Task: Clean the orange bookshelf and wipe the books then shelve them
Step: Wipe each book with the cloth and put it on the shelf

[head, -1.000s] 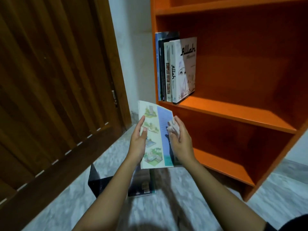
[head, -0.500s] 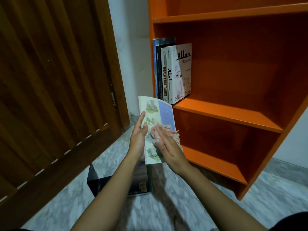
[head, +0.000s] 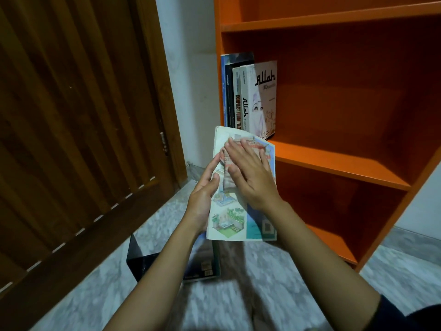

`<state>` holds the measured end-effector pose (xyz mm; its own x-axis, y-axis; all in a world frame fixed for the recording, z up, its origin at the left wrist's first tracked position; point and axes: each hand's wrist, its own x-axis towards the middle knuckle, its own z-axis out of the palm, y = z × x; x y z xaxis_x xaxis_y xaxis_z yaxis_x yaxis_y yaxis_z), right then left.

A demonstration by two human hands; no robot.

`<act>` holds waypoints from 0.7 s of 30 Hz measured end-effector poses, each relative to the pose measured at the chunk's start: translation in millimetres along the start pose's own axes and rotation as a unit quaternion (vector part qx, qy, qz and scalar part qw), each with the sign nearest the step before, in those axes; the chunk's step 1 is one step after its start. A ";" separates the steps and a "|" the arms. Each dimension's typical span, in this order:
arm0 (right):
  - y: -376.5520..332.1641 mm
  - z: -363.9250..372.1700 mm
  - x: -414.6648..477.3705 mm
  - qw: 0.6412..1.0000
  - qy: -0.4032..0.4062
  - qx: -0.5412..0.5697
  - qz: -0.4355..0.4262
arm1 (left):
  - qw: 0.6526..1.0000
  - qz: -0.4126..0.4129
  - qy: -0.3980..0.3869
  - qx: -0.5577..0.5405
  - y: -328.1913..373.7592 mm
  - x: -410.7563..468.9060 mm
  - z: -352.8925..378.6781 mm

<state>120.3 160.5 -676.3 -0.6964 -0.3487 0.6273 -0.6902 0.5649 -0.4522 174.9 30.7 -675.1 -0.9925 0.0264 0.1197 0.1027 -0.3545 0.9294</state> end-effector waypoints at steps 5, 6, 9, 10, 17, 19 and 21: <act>8.4 -8.8 32.2 1.000 -0.004 -0.005 -0.002 | 1.000 0.007 -0.015 0.002 0.4 6.3 3.8; 10.9 -11.2 37.5 1.000 -0.004 -0.002 0.000 | 1.000 0.005 -0.015 0.007 0.1 6.9 4.6; 22.7 -12.3 52.5 1.000 0.005 0.009 0.021 | 1.000 0.010 -0.017 0.021 -2.0 9.5 7.9; 25.1 -12.4 56.0 0.999 0.019 0.020 0.036 | 0.999 0.016 -0.019 0.023 -2.3 10.3 9.4; 44.1 6.3 27.7 0.881 0.104 0.353 0.298 | 0.996 0.087 -0.014 0.034 2.6 15.9 18.8; 41.6 18.4 13.9 0.852 0.109 0.401 0.318 | 0.993 0.108 -0.007 0.035 4.9 17.8 22.7; 31.6 25.1 5.1 0.861 0.133 0.388 0.301 | 0.992 0.121 0.003 0.030 5.6 20.1 24.3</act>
<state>90.1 157.8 -703.3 -0.9755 0.0750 0.2068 -0.2149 -0.1223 -0.9690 157.2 51.9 -659.1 -0.9386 -0.0588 0.3401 0.3418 -0.2939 0.8926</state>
